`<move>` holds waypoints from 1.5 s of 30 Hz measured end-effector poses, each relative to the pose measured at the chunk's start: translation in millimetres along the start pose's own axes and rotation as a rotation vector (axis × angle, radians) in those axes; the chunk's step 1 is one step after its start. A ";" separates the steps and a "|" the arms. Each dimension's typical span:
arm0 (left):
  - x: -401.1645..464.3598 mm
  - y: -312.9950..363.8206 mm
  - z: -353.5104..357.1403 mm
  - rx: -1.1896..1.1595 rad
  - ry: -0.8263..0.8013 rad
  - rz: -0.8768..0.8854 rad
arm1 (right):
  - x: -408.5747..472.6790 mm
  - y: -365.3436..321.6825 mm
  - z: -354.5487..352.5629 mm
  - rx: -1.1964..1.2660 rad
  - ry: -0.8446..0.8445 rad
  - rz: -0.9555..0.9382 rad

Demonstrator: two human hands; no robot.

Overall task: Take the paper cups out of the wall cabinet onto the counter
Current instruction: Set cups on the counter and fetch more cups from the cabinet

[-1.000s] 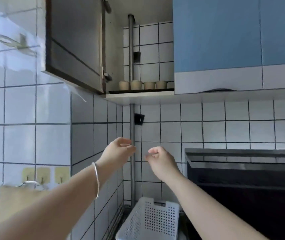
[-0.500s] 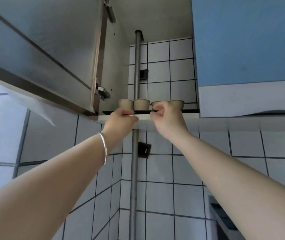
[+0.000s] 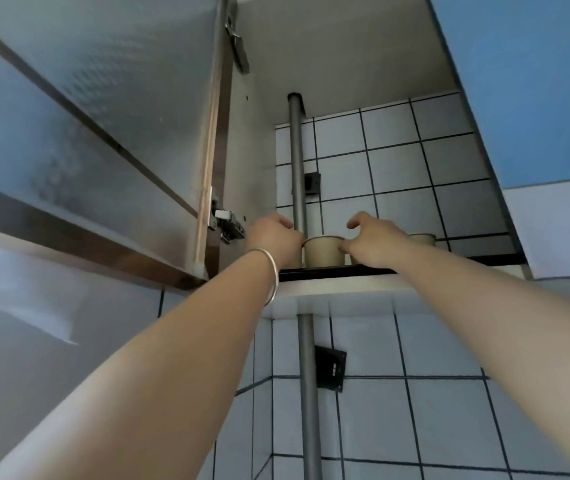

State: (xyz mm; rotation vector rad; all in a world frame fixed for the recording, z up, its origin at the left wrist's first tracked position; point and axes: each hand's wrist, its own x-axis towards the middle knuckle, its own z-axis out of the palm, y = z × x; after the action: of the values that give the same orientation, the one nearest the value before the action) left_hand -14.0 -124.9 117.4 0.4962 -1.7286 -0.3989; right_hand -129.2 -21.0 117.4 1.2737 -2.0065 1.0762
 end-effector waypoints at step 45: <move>-162.8 66.2 -60.4 -0.413 0.298 -0.198 | -149.5 -31.3 -32.2 1.007 0.215 -0.116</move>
State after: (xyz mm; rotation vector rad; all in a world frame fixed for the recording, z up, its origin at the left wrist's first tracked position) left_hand 66.3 17.5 29.1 0.4011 -1.2695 -0.7651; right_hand -37.8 71.7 31.2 1.5839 -1.1826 2.1771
